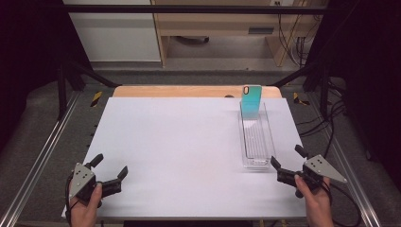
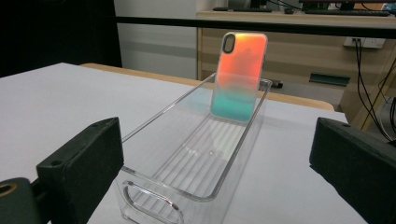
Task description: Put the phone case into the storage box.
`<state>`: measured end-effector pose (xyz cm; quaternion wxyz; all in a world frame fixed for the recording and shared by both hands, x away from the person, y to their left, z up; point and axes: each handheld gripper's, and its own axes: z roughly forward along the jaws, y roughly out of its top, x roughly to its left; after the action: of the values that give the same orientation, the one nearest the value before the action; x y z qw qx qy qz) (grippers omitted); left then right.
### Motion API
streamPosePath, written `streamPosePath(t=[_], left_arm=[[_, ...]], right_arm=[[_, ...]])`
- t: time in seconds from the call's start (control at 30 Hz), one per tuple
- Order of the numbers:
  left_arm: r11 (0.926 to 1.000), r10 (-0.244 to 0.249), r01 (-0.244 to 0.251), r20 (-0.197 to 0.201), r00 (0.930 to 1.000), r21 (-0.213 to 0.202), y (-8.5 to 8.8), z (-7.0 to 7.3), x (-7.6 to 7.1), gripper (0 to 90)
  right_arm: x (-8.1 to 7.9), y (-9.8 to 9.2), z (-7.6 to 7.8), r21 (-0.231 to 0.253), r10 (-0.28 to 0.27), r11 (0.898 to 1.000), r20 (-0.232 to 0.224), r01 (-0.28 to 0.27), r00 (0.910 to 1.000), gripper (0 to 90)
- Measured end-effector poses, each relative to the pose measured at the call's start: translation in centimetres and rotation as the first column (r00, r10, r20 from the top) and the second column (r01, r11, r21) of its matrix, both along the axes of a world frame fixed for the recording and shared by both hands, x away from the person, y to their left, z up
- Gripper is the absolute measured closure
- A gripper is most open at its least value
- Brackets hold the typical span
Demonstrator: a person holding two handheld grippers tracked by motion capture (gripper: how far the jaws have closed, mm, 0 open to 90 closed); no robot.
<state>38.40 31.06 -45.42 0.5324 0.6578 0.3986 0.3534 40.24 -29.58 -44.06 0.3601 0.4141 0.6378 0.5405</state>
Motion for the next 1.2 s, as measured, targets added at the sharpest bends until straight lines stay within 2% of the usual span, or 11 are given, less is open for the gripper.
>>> streamPosePath(t=[0.63,0.8,1.1,1.2], left_arm=[[1.0,0.004,-0.004,0.007,1.0,-0.003,0.2,0.0,-0.1,1.6],[1.0,0.007,-0.007,0.006,1.0,-0.007,0.2,0.0,-0.2,1.6],[0.9998,0.002,-0.002,0.008,1.0,-0.021,-0.2,0.0,-0.4,1.6],[0.9998,0.0,0.001,0.011,0.9999,-0.02,-0.3,0.0,-0.4,1.6]], right_arm=[[1.1,2.5,-0.9,-0.014,0.061,0.998,0.031,-0.061,0.9976,3.2],[1.2,3.1,-1.3,-0.038,0.077,0.996,0.034,-0.076,0.9964,3.3],[1.1,2.7,-2.1,-0.036,0.084,0.996,0.03,-0.083,0.9961,3.6],[0.9,2.4,-2.3,-0.016,0.078,0.997,0.024,-0.078,0.9966,3.6]])
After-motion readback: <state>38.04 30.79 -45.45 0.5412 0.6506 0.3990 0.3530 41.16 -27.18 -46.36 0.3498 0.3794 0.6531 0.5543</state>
